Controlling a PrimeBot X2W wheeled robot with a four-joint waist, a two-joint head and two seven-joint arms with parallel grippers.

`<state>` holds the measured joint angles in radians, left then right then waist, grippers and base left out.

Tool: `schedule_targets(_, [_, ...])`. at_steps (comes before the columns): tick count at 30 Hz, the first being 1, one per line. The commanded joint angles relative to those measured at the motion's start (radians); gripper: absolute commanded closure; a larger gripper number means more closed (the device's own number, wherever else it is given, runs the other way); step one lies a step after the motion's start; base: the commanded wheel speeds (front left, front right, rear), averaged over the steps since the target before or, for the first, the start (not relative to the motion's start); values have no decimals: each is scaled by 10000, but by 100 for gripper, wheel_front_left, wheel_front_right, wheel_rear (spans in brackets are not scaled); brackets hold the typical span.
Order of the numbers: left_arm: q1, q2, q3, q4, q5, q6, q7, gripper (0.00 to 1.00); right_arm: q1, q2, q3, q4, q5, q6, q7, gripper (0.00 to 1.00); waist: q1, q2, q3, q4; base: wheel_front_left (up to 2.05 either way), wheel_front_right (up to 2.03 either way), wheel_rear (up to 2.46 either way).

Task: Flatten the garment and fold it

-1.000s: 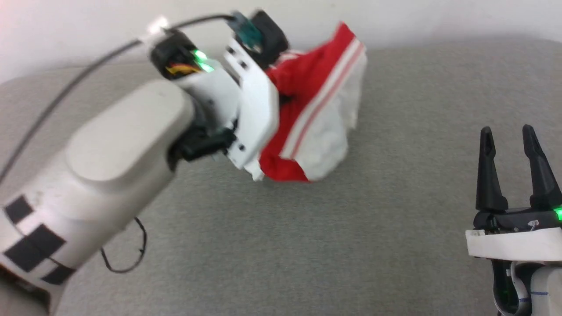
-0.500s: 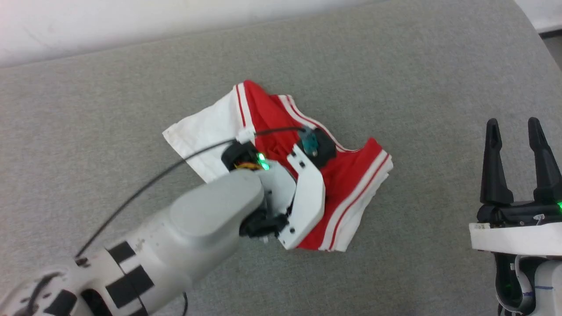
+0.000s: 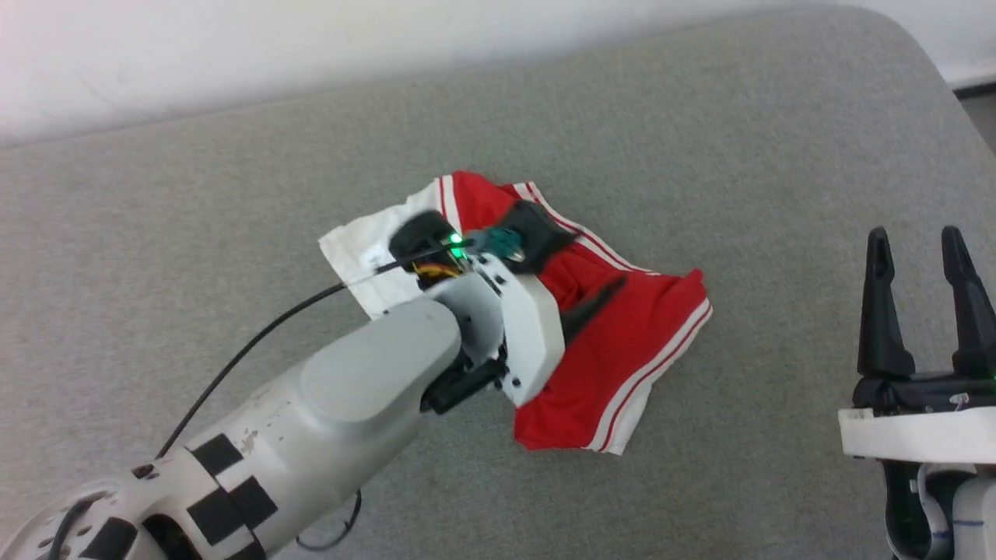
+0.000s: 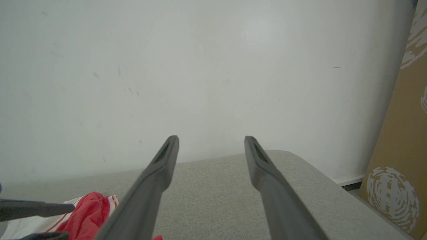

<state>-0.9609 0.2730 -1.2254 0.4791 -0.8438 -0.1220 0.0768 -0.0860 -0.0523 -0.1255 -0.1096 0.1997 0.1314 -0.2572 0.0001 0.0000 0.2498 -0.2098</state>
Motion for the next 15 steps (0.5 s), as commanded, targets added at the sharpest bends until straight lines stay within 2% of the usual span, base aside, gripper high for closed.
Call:
schedule_targets(1, [40, 74, 333, -18, 295, 351, -925, 0, 206, 20, -68, 37, -91, -7, -46, 0, -1, 0, -672, 569, 0, 0, 0])
schedule_targets(4, [127, 244, 801, -193, 831, 1212, -2470, 0, 380, 20, -109, 44, -157, -7, -46, 0, -1, 0, -943, 875, 0, 0, 0])
schedule_targets(6, [280, 399, 1164, -368, 1187, 1921, -3095, 0, 472, 20, -119, 50, -179, -7, -46, 0, -1, 0, -1097, 1046, 0, 0, 0])
schedule_targets(9, [733, 653, 1951, -906, 1695, 3018, -3361, 0, 594, 20, -210, 54, -204, -7, -46, 0, -1, 0, -1276, 1350, 0, 0, 0])
schedule_targets(12, [1563, 932, 3353, -2123, 2534, 4018, -3379, 0, 672, 20, -278, 58, -222, -7, -46, 0, -1, 0, -1366, 1607, 0, 0, 0])
schedule_targets(15, [2856, 1160, 4797, -3146, 3402, 4801, -3382, 0, 739, 20, -374, 79, -238, -7, -46, 0, -1, 0, -1473, 1819, 0, 0, 0])
